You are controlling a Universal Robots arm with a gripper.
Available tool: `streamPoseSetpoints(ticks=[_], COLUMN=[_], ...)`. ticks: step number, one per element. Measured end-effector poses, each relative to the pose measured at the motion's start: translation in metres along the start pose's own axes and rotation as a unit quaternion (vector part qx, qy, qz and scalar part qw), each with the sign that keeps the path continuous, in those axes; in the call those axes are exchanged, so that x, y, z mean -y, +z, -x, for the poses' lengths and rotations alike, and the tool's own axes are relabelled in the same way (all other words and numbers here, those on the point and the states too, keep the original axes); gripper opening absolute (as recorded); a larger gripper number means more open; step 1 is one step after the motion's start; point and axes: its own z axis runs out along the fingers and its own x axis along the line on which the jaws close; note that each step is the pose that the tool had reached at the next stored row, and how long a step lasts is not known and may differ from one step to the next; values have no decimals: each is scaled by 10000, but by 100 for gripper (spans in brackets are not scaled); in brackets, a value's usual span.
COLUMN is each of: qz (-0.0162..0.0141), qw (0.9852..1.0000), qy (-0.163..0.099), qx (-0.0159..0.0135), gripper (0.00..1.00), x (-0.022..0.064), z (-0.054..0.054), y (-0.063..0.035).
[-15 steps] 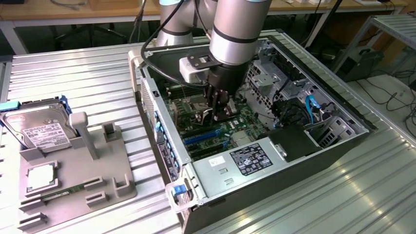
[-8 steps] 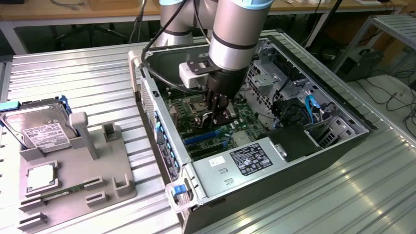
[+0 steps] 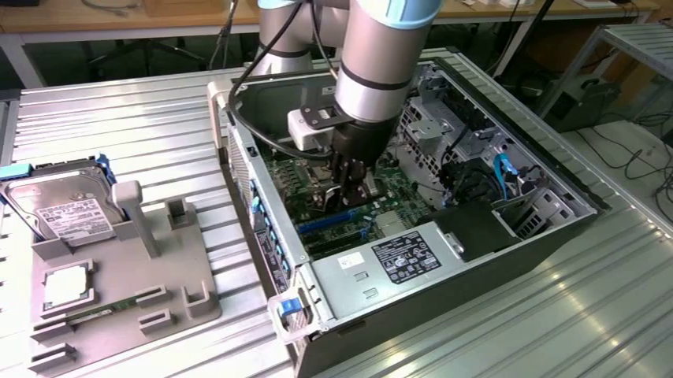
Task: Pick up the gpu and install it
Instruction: 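Insert the gpu into the slot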
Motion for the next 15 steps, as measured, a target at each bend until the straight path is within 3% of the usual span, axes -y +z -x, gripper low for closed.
streamPoseSetpoints(ticks=[15], qz=[19], qw=[10000], qy=[-1], qx=[8], gripper=[27], x=[-48], z=[-6], y=[140])
